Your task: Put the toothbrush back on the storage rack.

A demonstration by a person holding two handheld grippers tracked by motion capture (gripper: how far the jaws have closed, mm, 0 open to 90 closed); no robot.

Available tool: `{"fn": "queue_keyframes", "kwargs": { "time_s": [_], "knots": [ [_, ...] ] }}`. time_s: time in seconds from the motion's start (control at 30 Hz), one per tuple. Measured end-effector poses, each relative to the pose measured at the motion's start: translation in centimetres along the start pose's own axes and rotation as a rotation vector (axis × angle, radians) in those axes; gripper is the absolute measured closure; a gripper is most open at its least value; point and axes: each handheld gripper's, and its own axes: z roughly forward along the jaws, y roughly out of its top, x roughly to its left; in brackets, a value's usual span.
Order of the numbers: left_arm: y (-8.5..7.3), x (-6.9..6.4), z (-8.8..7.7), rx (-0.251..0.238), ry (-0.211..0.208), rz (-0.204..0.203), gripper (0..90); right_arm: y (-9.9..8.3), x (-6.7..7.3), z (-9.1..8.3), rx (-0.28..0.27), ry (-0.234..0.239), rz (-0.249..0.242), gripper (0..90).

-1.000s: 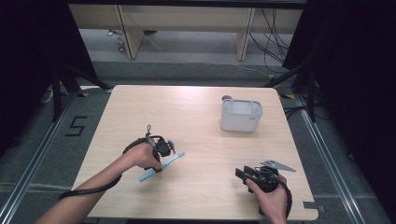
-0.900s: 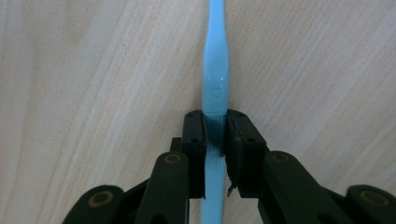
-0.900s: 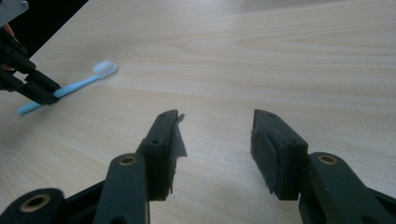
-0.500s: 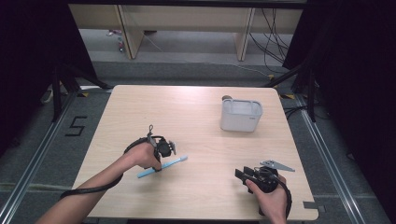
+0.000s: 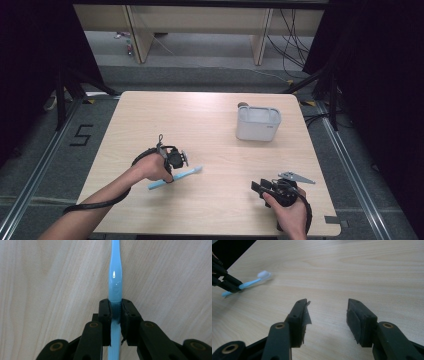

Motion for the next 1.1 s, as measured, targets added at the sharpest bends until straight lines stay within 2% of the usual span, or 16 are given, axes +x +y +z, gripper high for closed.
{"fn": "queue_keyframes", "kwargs": {
  "time_s": [0.07,0.3,0.33,0.37,0.43,0.5,0.67,0.7,0.77,0.8,0.87,0.9,1.1],
  "knots": [
    [0.0,0.0,-0.2,-0.003,0.0,-0.003,78.7,0.0,0.1,0.0,0.001,-0.004,0.001,51.8],
    [-0.1,-0.5,-1.2,-0.086,0.027,0.008,78.7,0.0,0.1,0.0,0.003,-0.003,0.004,51.8],
    [-0.1,-0.6,-1.3,-0.093,0.027,0.009,78.7,-0.1,0.4,0.0,0.014,0.017,0.045,51.8],
    [-0.1,-0.6,-1.4,-0.107,0.03,0.01,78.7,-0.1,0.4,0.0,0.015,0.015,0.045,51.8],
    [-0.1,-0.7,-1.6,-0.134,0.039,0.013,78.8,-0.1,0.4,0.0,0.013,0.015,0.04,51.8],
    [-0.2,-0.8,-1.9,-0.172,0.041,0.009,78.7,0.0,0.2,0.0,0.009,0.001,-0.001,51.8],
    [-0.6,-1.0,-2.6,-0.22,0.041,-0.001,78.8,0.0,0.2,0.1,0.005,0.001,-0.009,51.6],
    [-0.7,-1.1,-2.7,-0.242,0.044,-0.011,78.7,0.0,0.2,0.1,0.005,0.007,-0.009,51.6],
    [-0.8,-1.1,-2.9,-0.243,0.045,-0.008,78.7,0.0,0.3,0.0,0.008,0.013,-0.006,51.5],
    [-0.9,-1.2,-3.0,-0.276,0.053,-0.016,78.8,0.0,0.4,0.0,0.007,0.012,0.002,51.5],
    [-1.0,-1.3,-3.0,-0.281,0.05,-0.027,78.7,0.0,0.3,0.1,0.008,0.012,-0.005,51.5],
    [-1.1,-1.3,-3.2,-0.306,0.059,-0.021,78.8,0.0,0.4,0.1,0.01,0.012,0.006,51.4],
    [-1.5,-1.5,-3.2,-0.355,0.06,-0.04,78.8,0.0,0.4,0.2,-0.001,0.005,-0.005,51.6]
  ]
}}
